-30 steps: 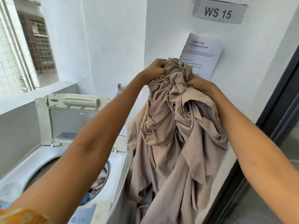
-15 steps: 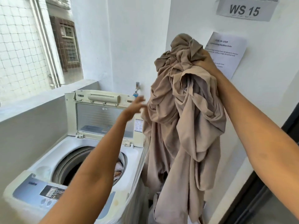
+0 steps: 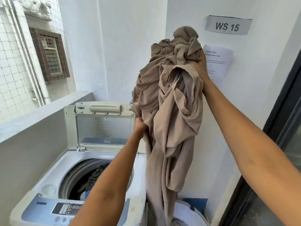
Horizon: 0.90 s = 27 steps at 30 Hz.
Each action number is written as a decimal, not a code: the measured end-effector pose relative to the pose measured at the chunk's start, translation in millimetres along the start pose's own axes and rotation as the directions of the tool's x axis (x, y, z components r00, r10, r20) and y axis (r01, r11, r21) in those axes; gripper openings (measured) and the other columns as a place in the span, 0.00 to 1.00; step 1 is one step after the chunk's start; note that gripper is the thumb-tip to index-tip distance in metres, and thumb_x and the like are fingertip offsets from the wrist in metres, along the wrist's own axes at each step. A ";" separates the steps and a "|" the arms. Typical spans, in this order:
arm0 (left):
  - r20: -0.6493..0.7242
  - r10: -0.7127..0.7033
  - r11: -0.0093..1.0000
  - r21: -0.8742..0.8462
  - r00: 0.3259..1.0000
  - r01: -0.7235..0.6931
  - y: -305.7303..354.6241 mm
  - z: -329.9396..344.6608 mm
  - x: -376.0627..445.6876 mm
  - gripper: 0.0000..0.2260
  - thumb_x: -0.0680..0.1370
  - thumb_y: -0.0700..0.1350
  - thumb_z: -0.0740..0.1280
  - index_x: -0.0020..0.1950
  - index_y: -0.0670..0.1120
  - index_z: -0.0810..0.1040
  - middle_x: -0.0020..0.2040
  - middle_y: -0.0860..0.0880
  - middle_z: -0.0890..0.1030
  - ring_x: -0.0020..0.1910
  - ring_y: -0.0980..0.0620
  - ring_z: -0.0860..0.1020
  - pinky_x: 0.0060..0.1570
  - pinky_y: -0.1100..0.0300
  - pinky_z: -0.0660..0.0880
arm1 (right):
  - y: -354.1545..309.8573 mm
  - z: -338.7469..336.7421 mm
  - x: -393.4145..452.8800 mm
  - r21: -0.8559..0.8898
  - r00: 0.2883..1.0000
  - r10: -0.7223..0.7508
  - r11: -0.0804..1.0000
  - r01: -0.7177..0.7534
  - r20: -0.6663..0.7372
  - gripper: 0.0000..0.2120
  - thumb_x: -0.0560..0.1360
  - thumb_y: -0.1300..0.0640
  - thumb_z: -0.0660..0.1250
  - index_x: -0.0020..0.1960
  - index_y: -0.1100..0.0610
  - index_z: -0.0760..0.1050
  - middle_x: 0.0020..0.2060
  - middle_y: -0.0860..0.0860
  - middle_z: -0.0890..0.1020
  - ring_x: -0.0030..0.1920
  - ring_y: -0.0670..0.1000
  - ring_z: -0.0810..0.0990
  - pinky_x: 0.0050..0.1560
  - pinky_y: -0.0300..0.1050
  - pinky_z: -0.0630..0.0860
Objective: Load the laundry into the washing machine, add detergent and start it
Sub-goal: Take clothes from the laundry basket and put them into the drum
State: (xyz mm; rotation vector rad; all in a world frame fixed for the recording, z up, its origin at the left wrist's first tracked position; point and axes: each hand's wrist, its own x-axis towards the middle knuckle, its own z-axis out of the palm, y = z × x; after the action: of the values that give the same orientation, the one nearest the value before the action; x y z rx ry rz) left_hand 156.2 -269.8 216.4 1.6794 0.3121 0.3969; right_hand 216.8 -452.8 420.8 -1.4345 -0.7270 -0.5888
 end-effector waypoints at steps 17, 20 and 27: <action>-0.369 0.193 0.906 -0.288 0.909 -0.310 109.5 -224.9 15.5 0.06 0.75 0.42 0.66 0.38 0.48 0.80 0.37 0.50 0.81 0.37 0.55 0.79 0.40 0.62 0.79 | -23.8 183.6 -90.0 -0.188 0.981 -0.133 0.976 0.105 -0.142 0.24 0.70 0.61 0.72 0.62 0.67 0.69 0.43 0.59 0.82 0.44 0.60 0.81 0.35 0.32 0.69; -0.413 0.193 0.908 -0.269 0.890 -0.322 102.9 -250.2 12.3 0.13 0.78 0.36 0.62 0.34 0.46 0.75 0.27 0.56 0.78 0.34 0.56 0.73 0.35 0.66 0.72 | -26.3 222.8 -91.9 -0.204 0.975 -0.209 0.960 0.190 -0.074 0.23 0.68 0.58 0.70 0.61 0.58 0.67 0.41 0.55 0.82 0.42 0.58 0.81 0.34 0.38 0.66; -0.381 0.059 0.954 -0.252 0.923 -0.164 32.7 -279.4 26.3 0.15 0.78 0.34 0.60 0.33 0.46 0.70 0.27 0.54 0.75 0.30 0.56 0.71 0.33 0.63 0.69 | 12.4 266.4 -113.1 -0.247 0.981 -0.171 0.951 0.188 0.089 0.21 0.70 0.55 0.70 0.56 0.46 0.62 0.43 0.54 0.83 0.44 0.58 0.81 0.36 0.40 0.65</action>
State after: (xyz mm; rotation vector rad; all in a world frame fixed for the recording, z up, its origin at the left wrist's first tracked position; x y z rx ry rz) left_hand 58.7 -13.6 284.9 1.3415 0.4164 0.8123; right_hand 127.2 -194.1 326.2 -1.6414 -0.8655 -0.8015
